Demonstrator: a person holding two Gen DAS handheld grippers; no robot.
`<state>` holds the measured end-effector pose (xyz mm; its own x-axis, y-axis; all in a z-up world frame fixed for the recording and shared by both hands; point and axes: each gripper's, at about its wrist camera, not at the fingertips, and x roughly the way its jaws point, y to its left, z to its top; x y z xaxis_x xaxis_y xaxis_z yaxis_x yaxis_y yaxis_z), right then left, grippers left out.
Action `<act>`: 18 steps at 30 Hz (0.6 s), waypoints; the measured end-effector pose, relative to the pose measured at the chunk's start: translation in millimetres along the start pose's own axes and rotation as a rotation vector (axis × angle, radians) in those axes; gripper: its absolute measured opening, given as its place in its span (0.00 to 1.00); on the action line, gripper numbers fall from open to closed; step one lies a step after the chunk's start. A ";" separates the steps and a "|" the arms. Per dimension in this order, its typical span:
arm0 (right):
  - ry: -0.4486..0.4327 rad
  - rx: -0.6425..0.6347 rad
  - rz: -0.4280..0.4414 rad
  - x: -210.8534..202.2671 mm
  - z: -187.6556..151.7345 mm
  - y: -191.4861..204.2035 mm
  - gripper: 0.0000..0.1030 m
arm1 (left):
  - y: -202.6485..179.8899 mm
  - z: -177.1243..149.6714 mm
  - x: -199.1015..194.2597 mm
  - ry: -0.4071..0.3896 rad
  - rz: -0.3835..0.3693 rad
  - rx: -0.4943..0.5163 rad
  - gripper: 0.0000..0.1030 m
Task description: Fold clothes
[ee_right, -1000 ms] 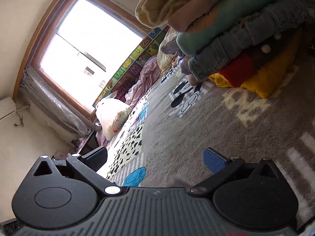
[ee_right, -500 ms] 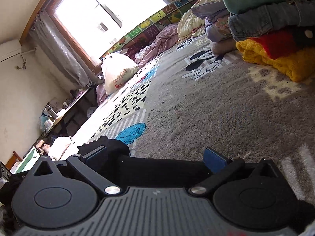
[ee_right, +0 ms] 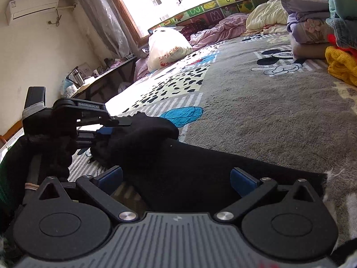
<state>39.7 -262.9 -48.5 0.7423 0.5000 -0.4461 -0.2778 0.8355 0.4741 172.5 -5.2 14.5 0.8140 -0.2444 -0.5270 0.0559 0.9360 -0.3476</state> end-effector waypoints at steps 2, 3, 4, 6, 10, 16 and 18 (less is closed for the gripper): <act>0.002 0.028 -0.001 3.8 1.0 -5.3 1.00 | -29.9 5.6 0.2 -0.033 -0.061 0.152 0.15; 0.002 0.051 0.001 6.5 2.0 -9.9 0.99 | -46.7 4.3 -0.7 -0.045 -0.102 0.243 0.14; 0.005 0.067 0.001 8.0 3.1 -13.9 0.99 | -64.0 2.0 -1.8 -0.056 -0.147 0.339 0.13; 0.011 0.081 0.003 9.4 4.1 -18.5 0.99 | -95.4 -12.8 -4.4 -0.038 -0.273 0.527 0.12; 0.026 0.045 0.001 8.9 2.5 -14.9 0.99 | -133.2 -53.4 -7.5 0.104 -0.466 0.844 0.12; 0.053 0.007 0.004 8.9 0.2 -9.0 0.99 | -98.6 -54.6 -24.2 0.109 -0.454 0.699 0.20; 0.059 -0.002 0.002 6.6 -1.5 -7.4 0.98 | -75.0 -46.9 -32.4 0.086 -0.416 0.597 0.26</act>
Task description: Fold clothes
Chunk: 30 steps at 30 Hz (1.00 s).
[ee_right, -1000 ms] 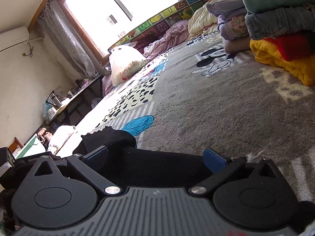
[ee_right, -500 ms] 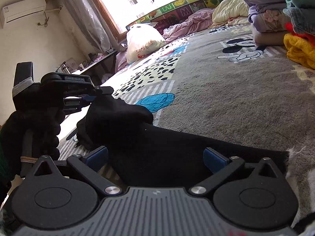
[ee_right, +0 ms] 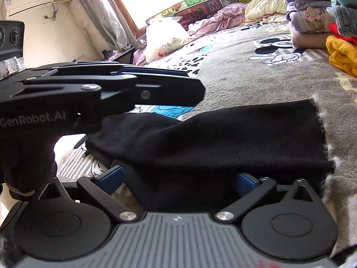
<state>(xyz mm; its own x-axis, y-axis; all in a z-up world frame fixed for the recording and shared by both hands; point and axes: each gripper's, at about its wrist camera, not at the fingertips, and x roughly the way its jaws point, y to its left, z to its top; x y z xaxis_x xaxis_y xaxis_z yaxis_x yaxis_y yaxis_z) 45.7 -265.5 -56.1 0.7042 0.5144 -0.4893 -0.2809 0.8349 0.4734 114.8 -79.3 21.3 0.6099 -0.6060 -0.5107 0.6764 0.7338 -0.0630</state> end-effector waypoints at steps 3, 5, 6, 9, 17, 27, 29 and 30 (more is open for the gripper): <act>0.003 -0.014 -0.014 -4.5 -2.0 2.2 0.92 | 35.0 -16.8 -29.1 -0.040 0.158 -0.159 0.39; -0.002 -0.024 -0.030 -10.2 -2.1 3.7 0.85 | 59.5 -32.1 -46.8 -0.060 0.252 -0.287 0.39; -0.005 -0.029 -0.038 -13.1 -2.1 4.4 0.82 | 73.3 -41.2 -56.0 -0.068 0.297 -0.365 0.39; -0.038 -0.056 -0.086 -27.7 0.0 5.3 0.78 | 102.9 -68.4 -79.2 -0.082 0.411 -0.527 0.39; -0.174 -0.288 -0.435 -57.4 7.6 7.0 0.80 | 144.3 -114.9 -107.0 -0.121 0.521 -0.779 0.39; -0.024 -0.563 -0.524 -25.4 -12.6 16.8 0.62 | 177.2 -118.8 -100.6 -0.145 0.485 -0.915 0.41; 0.010 -0.595 -0.543 -18.2 -17.4 17.2 0.55 | 178.3 -123.0 -97.4 -0.156 0.476 -0.908 0.41; 0.010 -0.600 -0.550 -16.8 -17.4 17.1 0.53 | 178.9 -125.2 -95.8 -0.161 0.471 -0.905 0.41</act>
<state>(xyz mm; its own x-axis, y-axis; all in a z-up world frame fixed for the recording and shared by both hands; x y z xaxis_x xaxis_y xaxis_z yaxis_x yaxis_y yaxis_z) 17.7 -256.4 -52.6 0.8381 -0.0004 -0.5456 -0.2000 0.9301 -0.3080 125.7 148.5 -48.4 0.8256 -0.1824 -0.5340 -0.1686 0.8233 -0.5420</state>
